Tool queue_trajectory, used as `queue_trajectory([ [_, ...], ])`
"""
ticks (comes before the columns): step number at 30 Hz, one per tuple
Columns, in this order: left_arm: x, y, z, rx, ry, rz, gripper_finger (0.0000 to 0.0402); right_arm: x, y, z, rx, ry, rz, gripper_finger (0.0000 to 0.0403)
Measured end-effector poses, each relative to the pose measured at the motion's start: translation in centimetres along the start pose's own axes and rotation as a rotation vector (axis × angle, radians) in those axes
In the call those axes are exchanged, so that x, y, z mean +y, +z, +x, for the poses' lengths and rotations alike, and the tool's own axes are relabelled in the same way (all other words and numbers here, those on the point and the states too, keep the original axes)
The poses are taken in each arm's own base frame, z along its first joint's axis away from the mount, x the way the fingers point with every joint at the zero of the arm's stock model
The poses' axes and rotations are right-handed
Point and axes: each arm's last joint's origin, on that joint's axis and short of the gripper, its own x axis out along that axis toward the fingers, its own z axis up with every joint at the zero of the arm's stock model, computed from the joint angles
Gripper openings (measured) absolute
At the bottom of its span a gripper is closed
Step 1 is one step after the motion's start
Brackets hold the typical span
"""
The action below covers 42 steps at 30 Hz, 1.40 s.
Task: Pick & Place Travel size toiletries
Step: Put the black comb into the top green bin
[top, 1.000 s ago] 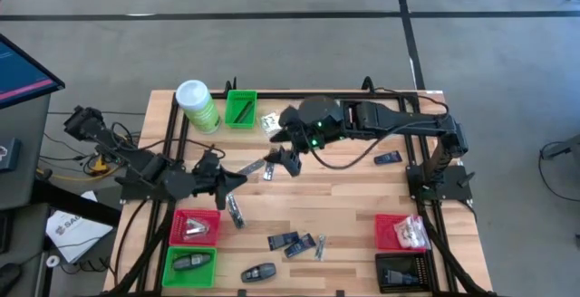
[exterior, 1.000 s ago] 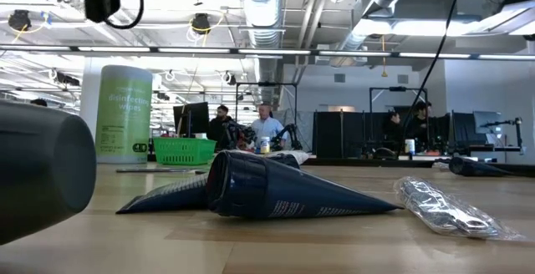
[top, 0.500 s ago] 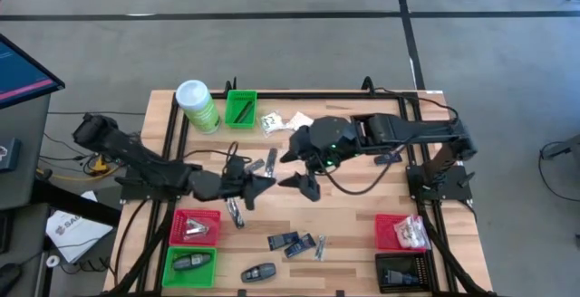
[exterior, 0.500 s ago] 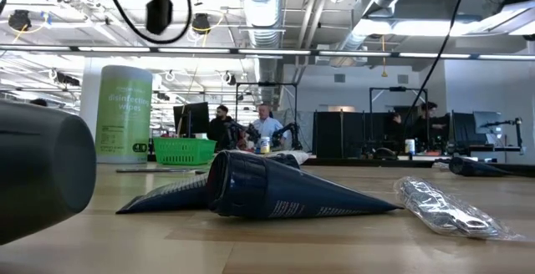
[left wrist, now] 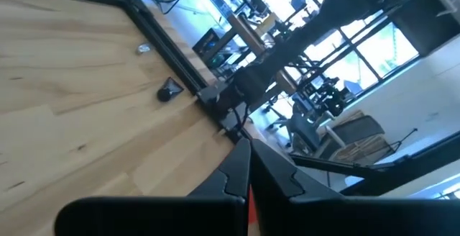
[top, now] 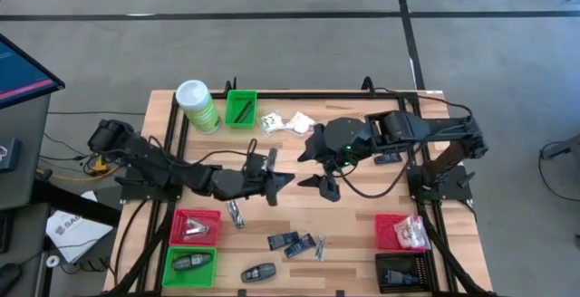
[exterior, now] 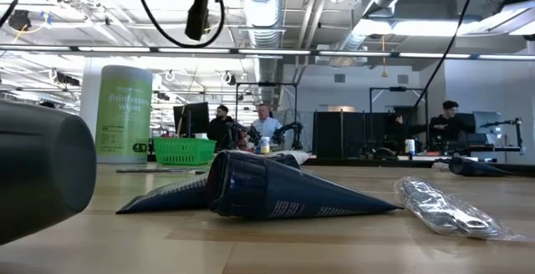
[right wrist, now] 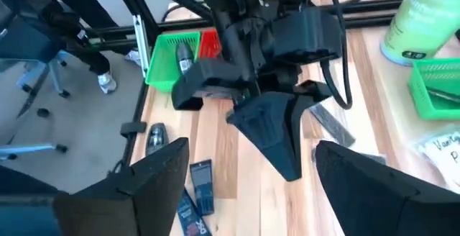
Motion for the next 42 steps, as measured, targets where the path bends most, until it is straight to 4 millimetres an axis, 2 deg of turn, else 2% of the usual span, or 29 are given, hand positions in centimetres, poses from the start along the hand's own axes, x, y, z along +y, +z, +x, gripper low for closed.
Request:
queue_trajectory([
  [5,-0.2,-0.1,1.2,0.014,-0.005,0.000,0.0002,-0.5,-2.5,-1.2,-0.059,0.013,0.058,0.0267],
  [11,0.1,0.2,2.1,0.067,0.031,0.031,0.0002,-1.8,-6.8,-2.2,-0.137,0.023,0.160,0.0238],
  [16,0.8,1.0,2.9,0.174,0.120,0.090,0.0001,-3.3,-10.4,-2.4,-0.112,-0.005,0.257,0.0221],
  [23,2.5,2.4,3.5,0.309,0.283,0.153,0.0001,-5.3,-13.5,-3.7,-0.244,-0.011,0.409,0.0204],
  [27,3.7,2.8,3.5,0.379,0.369,0.172,0.0001,-5.9,-14.2,-3.7,-0.259,-0.026,0.408,0.0195],
  [32,5.2,2.8,2.9,0.465,0.499,0.179,0.0001,-5.7,-14.5,-3.7,-0.219,0.013,0.354,0.0191],
  [42,5.4,2.6,2.7,0.495,0.517,0.184,0.0003,-6.3,-14.5,-3.7,-0.215,-0.006,0.383,0.0179],
])
